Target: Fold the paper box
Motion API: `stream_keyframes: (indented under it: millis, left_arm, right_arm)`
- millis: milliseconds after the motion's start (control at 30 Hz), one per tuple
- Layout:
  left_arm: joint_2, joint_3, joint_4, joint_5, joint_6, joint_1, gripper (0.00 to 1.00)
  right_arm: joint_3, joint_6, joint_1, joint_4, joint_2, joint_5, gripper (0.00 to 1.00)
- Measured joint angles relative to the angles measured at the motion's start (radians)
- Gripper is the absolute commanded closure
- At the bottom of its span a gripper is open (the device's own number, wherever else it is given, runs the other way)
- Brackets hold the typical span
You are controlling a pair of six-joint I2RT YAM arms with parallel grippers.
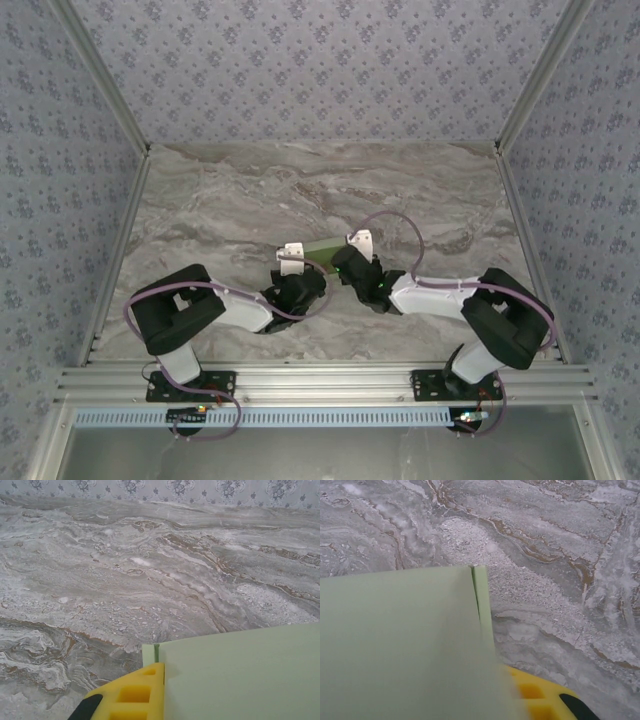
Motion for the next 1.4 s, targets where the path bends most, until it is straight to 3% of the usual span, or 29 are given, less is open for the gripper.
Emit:
stream_keyframes:
  millis: [467,800,933,1167,1400]
  left_arm:
    - [0.0,0.0,-0.002,-0.009,0.045,-0.01,1.0]
    - [0.001,0.0,-0.002,-0.015,0.063,-0.013,1.0]
    - [0.001,0.0,-0.002,-0.015,0.068,-0.015,1.0]
    - [0.001,0.0,-0.007,-0.023,0.071,-0.022,1.0]
    - [0.002,0.0,-0.014,-0.03,0.071,-0.027,1.0]
  right_arm:
    - [0.0,-0.069,-0.009,-0.163,-0.191,-0.098,0.62]
    - [0.141,-0.155,-0.134,-0.328,-0.325,-0.266,0.54]
    - [0.267,-0.186,-0.211,-0.385,-0.276,-0.351,0.5]
    - [0.52,-0.219,-0.281,-0.458,-0.025,-0.456,0.48]
    - [0.558,-0.22,-0.275,-0.529,0.113,-0.511,0.5]
